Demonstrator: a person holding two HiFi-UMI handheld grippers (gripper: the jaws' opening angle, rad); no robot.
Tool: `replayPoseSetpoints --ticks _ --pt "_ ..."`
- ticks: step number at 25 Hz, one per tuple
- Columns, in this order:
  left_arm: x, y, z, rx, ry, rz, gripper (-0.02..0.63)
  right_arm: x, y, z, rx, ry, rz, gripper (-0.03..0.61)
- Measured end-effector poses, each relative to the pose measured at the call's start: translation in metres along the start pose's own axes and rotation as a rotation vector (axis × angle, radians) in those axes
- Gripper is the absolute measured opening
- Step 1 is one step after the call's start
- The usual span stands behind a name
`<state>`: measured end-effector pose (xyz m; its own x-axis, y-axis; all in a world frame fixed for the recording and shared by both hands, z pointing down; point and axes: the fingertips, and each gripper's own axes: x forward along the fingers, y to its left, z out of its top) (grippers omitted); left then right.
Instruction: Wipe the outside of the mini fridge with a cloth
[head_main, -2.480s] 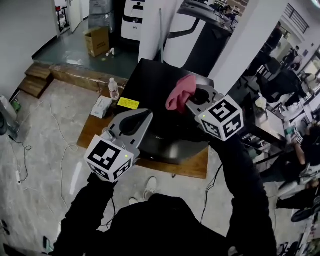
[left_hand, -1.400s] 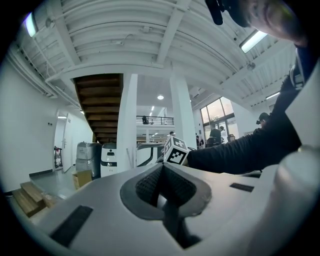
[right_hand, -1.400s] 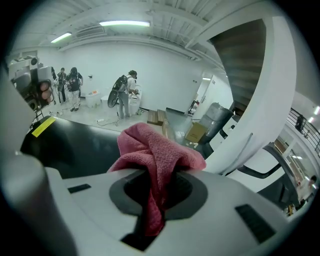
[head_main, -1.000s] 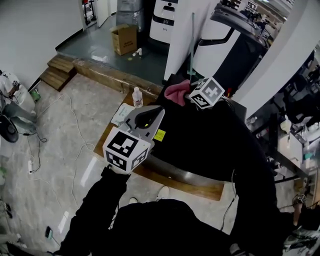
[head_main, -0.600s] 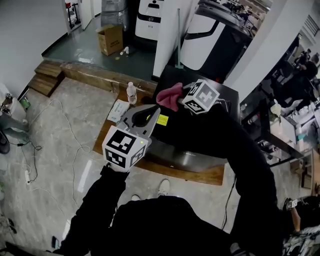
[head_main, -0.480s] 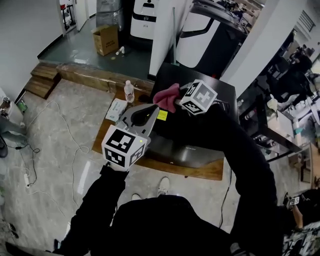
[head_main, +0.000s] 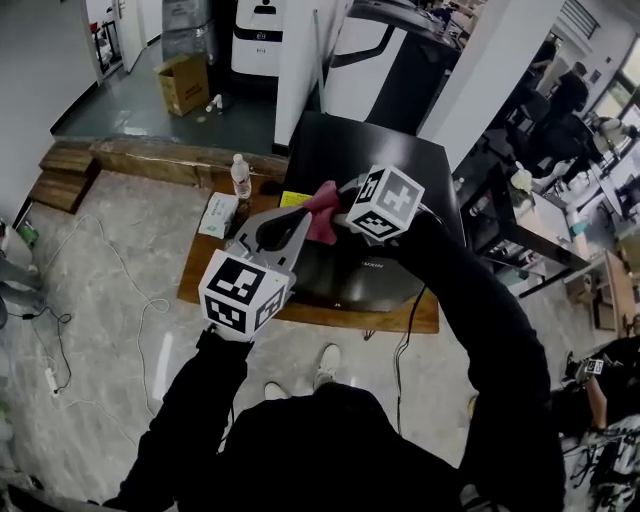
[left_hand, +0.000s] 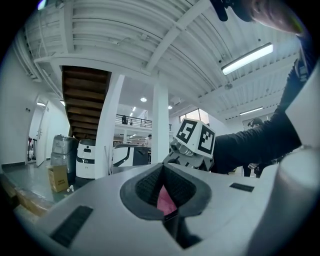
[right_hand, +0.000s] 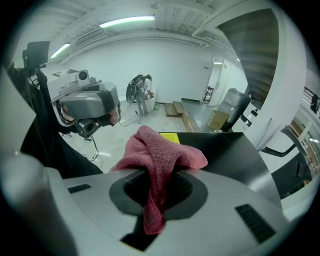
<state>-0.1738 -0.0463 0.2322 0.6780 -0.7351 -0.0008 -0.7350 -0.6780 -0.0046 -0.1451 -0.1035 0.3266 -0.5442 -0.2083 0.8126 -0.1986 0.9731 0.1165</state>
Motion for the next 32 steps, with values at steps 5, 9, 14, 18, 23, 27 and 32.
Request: replayPoseSetpoints --ticks 5,9,14,18,23,27,32 --pt "0.013 -0.017 0.008 -0.008 -0.029 -0.036 0.006 -0.041 0.001 -0.005 0.005 -0.049 -0.069 0.055" --pt "0.034 -0.029 0.023 0.002 -0.055 -0.031 0.006 -0.087 -0.027 -0.02 0.03 -0.072 -0.137 0.055" --pt "0.083 -0.052 0.049 0.058 -0.084 -0.028 0.006 -0.149 -0.08 -0.05 0.076 -0.103 -0.249 0.057" --pt "0.136 -0.07 0.062 0.055 -0.088 -0.034 0.006 -0.186 -0.137 -0.082 0.118 -0.123 -0.33 0.058" --pt "0.202 -0.098 0.063 0.05 -0.079 -0.032 0.005 -0.2 -0.206 -0.139 0.198 -0.095 -0.366 0.058" --pt "0.249 -0.102 0.059 0.057 -0.058 -0.016 0.005 -0.19 -0.259 -0.171 0.252 -0.077 -0.355 0.058" --pt "0.29 -0.097 0.049 0.063 -0.037 0.02 0.006 -0.164 -0.315 -0.205 0.26 -0.048 -0.331 0.058"
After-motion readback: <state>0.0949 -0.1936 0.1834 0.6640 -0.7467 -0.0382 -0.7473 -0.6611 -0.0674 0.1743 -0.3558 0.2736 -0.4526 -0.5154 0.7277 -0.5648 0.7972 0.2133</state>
